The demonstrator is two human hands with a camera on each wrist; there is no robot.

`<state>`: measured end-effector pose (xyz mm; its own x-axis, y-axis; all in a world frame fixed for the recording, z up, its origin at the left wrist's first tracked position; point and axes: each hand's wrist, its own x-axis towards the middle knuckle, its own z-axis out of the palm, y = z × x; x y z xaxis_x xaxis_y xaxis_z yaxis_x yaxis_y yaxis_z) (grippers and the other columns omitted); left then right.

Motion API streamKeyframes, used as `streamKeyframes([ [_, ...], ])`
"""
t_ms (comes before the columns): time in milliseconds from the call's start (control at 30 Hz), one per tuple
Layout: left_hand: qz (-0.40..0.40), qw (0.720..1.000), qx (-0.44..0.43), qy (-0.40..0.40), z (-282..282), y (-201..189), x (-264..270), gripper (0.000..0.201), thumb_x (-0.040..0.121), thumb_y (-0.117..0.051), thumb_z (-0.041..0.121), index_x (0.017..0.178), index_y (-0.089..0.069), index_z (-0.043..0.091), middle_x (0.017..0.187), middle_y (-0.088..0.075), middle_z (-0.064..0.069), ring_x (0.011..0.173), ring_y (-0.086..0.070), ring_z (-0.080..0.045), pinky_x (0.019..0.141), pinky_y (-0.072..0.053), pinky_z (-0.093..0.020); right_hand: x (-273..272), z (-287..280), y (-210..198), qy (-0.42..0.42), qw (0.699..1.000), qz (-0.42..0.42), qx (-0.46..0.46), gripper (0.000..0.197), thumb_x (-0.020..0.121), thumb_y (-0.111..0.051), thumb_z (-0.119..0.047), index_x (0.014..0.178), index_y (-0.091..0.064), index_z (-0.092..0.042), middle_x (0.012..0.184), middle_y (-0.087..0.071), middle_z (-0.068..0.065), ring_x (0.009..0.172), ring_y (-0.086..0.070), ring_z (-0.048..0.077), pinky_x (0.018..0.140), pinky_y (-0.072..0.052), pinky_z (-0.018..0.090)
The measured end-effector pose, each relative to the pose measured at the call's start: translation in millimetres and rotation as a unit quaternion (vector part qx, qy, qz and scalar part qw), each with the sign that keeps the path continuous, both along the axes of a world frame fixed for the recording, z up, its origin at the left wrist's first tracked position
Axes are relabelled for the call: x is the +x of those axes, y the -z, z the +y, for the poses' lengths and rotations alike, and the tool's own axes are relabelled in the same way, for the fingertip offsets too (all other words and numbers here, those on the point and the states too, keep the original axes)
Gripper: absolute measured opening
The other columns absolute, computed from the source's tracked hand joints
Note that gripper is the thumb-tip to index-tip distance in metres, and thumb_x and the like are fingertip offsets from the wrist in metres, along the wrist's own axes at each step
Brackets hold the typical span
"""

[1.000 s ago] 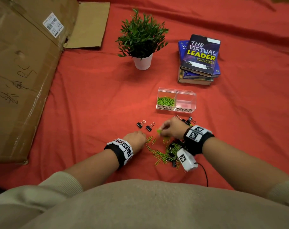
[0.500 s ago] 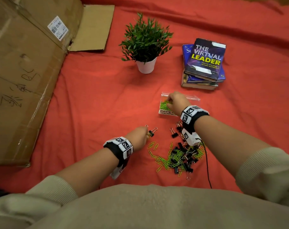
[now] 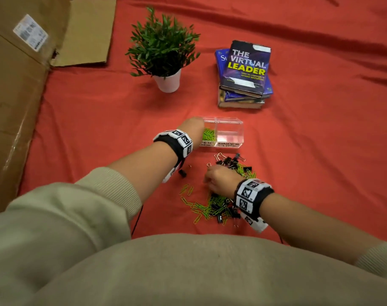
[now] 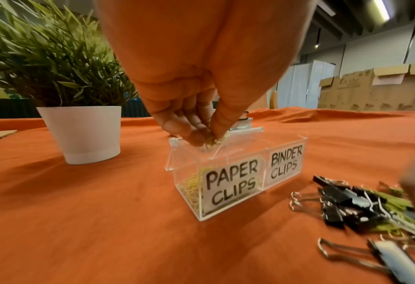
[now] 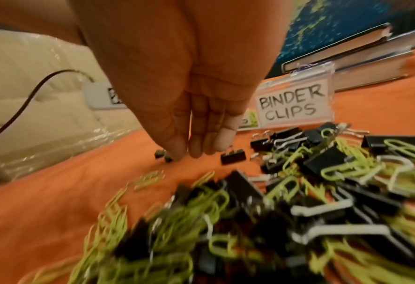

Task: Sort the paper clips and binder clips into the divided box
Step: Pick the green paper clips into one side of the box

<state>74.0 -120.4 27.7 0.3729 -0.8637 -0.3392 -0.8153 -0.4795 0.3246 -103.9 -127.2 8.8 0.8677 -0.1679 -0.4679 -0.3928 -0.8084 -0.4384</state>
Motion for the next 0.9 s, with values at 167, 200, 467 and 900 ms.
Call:
streamKeyframes([
  [167, -0.017, 0.999, -0.048, -0.006, 23, 2, -13, 0.029, 0.091, -0.055, 0.015, 0.118, -0.053, 0.005, 0.125, -0.053, -0.015, 0.116, -0.051, -0.032, 0.096, -0.044, -0.042, -10, 17, 18, -0.027, 0.998, 0.020, -0.051, 0.025, 0.085, -0.049, -0.009, 0.105, -0.059, 0.000, 0.109, -0.054, 0.015, 0.108, -0.050, 0.032, 0.091, -0.046, 0.040],
  [200, -0.014, 0.998, -0.056, -0.003, 34, 3, -18, 0.025, 0.090, -0.054, 0.018, 0.113, -0.055, 0.007, 0.119, -0.055, -0.013, 0.111, -0.054, -0.031, 0.092, -0.046, -0.042, -11, 17, 19, -0.035, 0.997, 0.023, -0.064, 0.025, 0.085, -0.049, -0.009, 0.106, -0.058, 0.001, 0.110, -0.054, 0.015, 0.107, -0.050, 0.032, 0.091, -0.045, 0.039],
  [467, -0.039, 0.993, 0.111, 0.022, 121, 33, -60, 0.042, 0.087, -0.057, 0.041, 0.110, -0.057, 0.006, 0.115, -0.062, -0.016, 0.106, -0.061, -0.034, 0.083, -0.051, -0.040, -7, 26, 14, -0.073, 0.993, 0.050, -0.082, 0.030, 0.084, -0.052, -0.014, 0.111, -0.053, 0.000, 0.113, -0.052, 0.015, 0.108, -0.049, 0.031, 0.091, -0.043, 0.038],
  [900, -0.039, 0.992, 0.113, 0.036, 130, 49, -75, 0.024, 0.091, -0.044, 0.006, 0.112, -0.055, 0.001, 0.115, -0.056, -0.017, 0.107, -0.060, -0.037, 0.083, -0.049, -0.046, -11, 44, 12, -0.147, 0.980, 0.060, -0.121, 0.049, 0.083, -0.061, -0.040, 0.115, -0.054, -0.003, 0.114, -0.053, 0.014, 0.108, -0.051, 0.031, 0.094, -0.039, 0.040],
])
